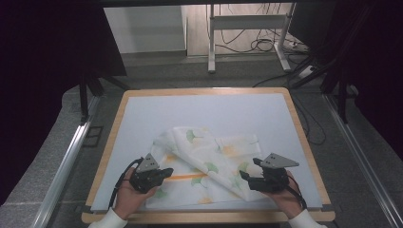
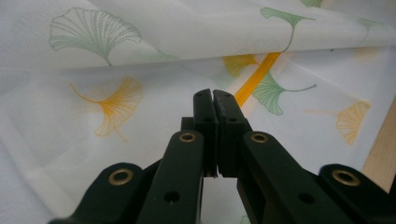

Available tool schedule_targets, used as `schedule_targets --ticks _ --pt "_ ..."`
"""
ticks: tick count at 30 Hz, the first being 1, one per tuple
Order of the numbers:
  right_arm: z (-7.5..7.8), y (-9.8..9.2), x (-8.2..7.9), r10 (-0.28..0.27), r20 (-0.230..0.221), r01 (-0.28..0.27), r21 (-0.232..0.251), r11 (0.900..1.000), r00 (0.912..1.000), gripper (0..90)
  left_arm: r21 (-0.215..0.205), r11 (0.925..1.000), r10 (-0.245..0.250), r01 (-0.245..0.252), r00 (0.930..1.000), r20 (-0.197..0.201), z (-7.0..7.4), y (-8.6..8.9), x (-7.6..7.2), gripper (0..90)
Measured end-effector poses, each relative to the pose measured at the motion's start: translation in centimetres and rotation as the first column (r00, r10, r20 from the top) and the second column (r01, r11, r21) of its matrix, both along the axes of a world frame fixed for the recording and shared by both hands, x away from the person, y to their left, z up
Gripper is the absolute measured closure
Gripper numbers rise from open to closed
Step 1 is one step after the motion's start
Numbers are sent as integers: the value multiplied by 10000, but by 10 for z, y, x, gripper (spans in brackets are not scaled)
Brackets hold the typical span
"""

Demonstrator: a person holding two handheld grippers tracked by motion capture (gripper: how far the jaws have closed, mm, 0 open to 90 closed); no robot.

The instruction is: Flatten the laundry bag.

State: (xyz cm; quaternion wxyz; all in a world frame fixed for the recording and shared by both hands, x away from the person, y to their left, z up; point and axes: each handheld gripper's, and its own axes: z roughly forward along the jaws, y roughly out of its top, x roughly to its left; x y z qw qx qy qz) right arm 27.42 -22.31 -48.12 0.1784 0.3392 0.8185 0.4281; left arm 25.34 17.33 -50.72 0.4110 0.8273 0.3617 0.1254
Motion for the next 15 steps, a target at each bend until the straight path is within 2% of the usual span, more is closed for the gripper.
schedule_targets --ticks 7,8,10,11,13,15 --pt "5 28 2 773 -222 -778 -242 9967 9968 312 88 9999 -138 139 9998 -160 -5 -5 0 886" --pt "6 39 2 1013 -260 -1021 -328 9942 9945 311 99 9998 -158 160 9997 -188 -5 -6 0 888" --pt "7 44 2 1121 -278 -1131 -376 9929 9933 311 131 9997 -213 216 9996 -210 -7 -7 0 888" --pt "7 55 4 1344 -342 -1361 -550 9892 9903 310 192 9994 -276 281 9994 -213 -7 -8 1 887" --pt "7 58 5 1393 -380 -1414 -612 9881 9895 309 194 9994 -290 294 9993 -225 -7 -8 1 886" --pt "3 71 13 1508 -547 -1551 -856 9842 9870 300 229 9992 -317 323 9992 -238 -8 -8 2 885"
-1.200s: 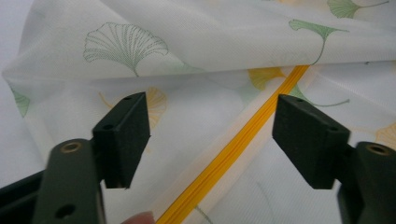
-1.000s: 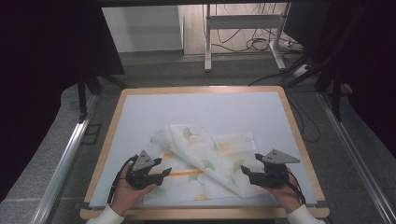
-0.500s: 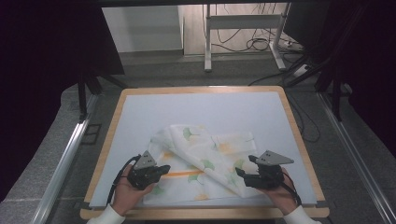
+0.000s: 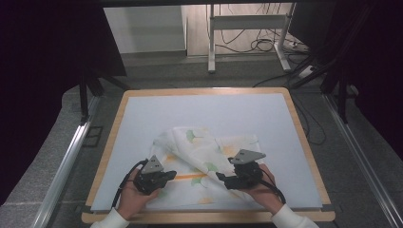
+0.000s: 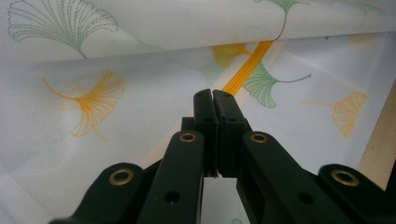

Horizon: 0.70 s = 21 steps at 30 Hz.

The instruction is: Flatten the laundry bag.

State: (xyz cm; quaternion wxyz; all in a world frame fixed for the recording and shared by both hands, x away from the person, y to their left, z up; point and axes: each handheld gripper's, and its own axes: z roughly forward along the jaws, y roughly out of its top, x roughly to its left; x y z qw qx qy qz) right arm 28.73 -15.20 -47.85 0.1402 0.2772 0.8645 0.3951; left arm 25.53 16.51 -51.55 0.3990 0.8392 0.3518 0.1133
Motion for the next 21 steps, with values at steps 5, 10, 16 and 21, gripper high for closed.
schedule_targets --ticks 5,10,16,21 --pt "-12 9 7 49 -446 -68 -424 9991 9990 279 -16 10000 -9 9 10000 7 0 0 0 882" --pt "-20 1 -1 -113 -635 73 -621 9980 9979 273 135 9999 -87 88 10000 -25 -2 -1 0 884" --pt "-27 -10 -11 -170 -864 86 -974 9952 9961 264 237 9996 -127 130 9999 -101 -5 -3 1 883" --pt "-24 -21 -22 -272 -1261 158 -899 9958 9917 266 279 9995 -162 166 9998 -139 -6 -4 1 883"
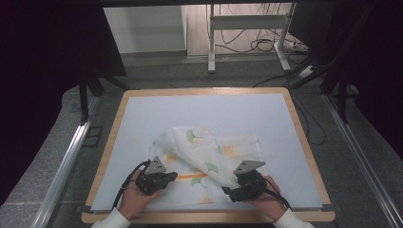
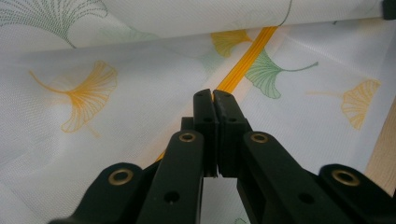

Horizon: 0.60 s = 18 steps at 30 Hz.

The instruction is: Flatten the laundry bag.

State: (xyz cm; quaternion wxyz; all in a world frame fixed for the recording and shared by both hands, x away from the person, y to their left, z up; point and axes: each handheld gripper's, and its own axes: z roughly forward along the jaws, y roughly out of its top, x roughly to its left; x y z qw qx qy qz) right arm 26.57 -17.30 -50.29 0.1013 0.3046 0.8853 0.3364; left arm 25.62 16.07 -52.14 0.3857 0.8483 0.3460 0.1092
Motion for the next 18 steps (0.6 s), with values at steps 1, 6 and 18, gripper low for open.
schedule_targets --ticks 1,6,18 --pt "0 -3 -4 8 111 -7 -92 10000 9999 272 -2 10000 -25 25 10000 -5 0 0 0 883" --pt "-6 -11 -13 -75 34 77 -436 9990 10000 356 99 9999 -133 134 9999 -103 -3 -3 2 882" --pt "-5 -15 -8 93 317 -79 -449 9990 9995 859 191 9994 -287 289 9995 -104 -4 -9 5 883"
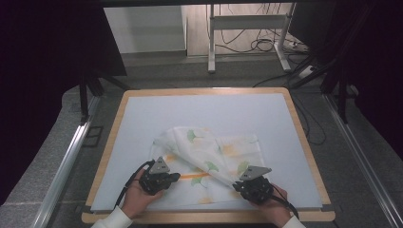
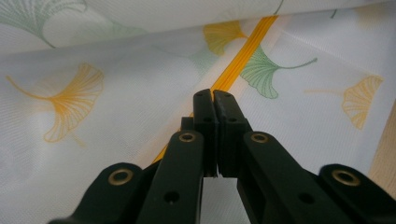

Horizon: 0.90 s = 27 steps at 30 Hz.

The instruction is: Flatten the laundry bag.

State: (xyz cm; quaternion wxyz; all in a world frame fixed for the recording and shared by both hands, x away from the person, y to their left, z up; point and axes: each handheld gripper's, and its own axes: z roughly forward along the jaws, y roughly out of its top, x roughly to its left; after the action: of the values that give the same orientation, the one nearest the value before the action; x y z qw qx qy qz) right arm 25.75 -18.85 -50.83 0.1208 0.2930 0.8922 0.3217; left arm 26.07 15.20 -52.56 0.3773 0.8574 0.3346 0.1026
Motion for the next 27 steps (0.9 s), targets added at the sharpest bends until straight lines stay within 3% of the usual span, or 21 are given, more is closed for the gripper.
schedule_targets --ticks 6,17,27 --pt "4 -1 1 45 271 -45 4 10000 9996 878 -14 10000 0 1 10000 34 0 0 0 887" --pt "30 -1 13 218 937 -268 519 9983 9954 880 157 9996 -212 214 9997 -125 -5 1 3 890" --pt "37 -5 25 -82 1061 0 766 9971 9943 880 134 9999 -37 38 10000 -89 -3 5 3 890"
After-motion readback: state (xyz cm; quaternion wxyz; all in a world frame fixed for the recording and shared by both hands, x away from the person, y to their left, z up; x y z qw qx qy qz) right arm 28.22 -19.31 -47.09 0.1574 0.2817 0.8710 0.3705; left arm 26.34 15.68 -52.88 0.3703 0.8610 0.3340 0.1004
